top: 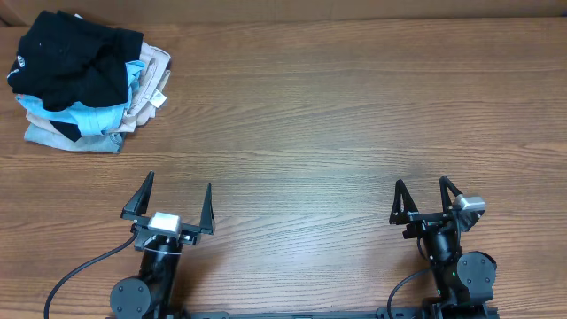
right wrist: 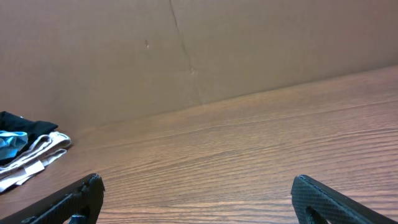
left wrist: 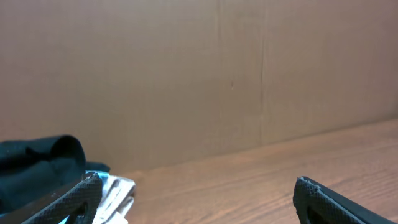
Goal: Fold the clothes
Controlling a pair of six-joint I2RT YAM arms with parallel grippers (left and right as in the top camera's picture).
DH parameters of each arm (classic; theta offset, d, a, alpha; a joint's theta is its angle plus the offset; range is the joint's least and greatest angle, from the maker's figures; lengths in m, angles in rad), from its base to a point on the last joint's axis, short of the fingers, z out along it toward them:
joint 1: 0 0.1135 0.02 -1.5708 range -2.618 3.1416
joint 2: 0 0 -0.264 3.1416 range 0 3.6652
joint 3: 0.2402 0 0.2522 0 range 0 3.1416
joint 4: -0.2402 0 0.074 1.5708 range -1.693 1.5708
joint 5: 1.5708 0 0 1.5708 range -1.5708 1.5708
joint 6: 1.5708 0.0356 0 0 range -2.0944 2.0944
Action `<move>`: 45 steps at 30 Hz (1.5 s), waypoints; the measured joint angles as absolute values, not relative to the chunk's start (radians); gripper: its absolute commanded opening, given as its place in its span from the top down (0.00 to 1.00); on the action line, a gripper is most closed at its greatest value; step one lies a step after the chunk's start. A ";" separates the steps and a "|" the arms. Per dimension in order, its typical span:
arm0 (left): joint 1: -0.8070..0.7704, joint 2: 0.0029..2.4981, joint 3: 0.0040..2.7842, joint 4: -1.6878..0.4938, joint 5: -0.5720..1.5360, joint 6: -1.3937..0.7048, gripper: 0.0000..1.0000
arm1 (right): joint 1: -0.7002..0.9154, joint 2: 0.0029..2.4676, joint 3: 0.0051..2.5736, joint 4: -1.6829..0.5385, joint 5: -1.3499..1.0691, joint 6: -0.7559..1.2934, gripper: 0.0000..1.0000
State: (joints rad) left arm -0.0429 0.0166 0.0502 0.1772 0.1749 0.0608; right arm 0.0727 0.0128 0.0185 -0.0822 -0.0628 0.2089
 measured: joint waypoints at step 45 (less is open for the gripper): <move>0.002 0.014 0.008 -0.061 0.156 0.042 0.00 | 0.073 0.013 0.019 -0.083 -0.063 0.209 0.00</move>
State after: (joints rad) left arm 0.0021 0.0139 0.0082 -0.0608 0.1558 0.0422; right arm 0.0727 0.0128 0.0185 -0.0826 -0.0628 0.2092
